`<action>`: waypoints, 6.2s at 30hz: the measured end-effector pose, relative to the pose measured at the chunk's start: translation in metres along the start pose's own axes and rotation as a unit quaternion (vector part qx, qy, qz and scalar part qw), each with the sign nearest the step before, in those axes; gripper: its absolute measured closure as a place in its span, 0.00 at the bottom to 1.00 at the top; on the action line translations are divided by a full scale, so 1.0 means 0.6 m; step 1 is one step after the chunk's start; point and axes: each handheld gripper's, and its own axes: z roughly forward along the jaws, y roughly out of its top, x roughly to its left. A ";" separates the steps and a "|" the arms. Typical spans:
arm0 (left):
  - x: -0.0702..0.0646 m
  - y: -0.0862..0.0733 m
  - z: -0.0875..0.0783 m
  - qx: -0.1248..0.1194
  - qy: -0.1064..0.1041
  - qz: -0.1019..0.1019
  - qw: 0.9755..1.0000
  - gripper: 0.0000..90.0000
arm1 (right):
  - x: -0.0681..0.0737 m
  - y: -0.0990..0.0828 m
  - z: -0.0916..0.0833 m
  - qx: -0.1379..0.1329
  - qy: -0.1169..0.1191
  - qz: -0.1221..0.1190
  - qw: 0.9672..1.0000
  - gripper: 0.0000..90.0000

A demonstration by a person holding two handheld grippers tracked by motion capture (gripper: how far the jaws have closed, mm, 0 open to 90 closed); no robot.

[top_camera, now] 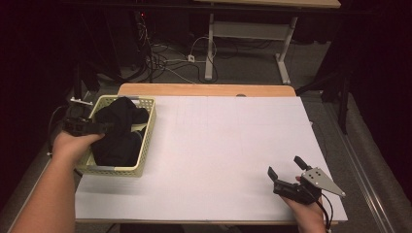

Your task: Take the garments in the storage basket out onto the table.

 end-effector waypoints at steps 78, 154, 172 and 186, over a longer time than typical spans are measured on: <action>-0.042 -0.007 0.040 0.104 -0.029 0.054 0.993 0.66 | 0.008 -0.005 0.003 0.013 -0.005 -0.010 1.000 0.02; -0.037 0.029 0.065 0.181 -0.055 0.090 0.978 0.65 | 0.028 -0.005 0.011 0.015 0.017 -0.018 1.000 0.02; -0.101 0.107 -0.071 0.200 0.019 0.138 0.970 0.67 | 0.027 0.004 0.006 0.006 0.017 -0.015 1.000 0.02; -0.121 0.133 -0.115 0.202 0.024 0.146 0.968 0.67 | 0.027 0.003 0.004 0.007 0.015 -0.017 1.000 0.02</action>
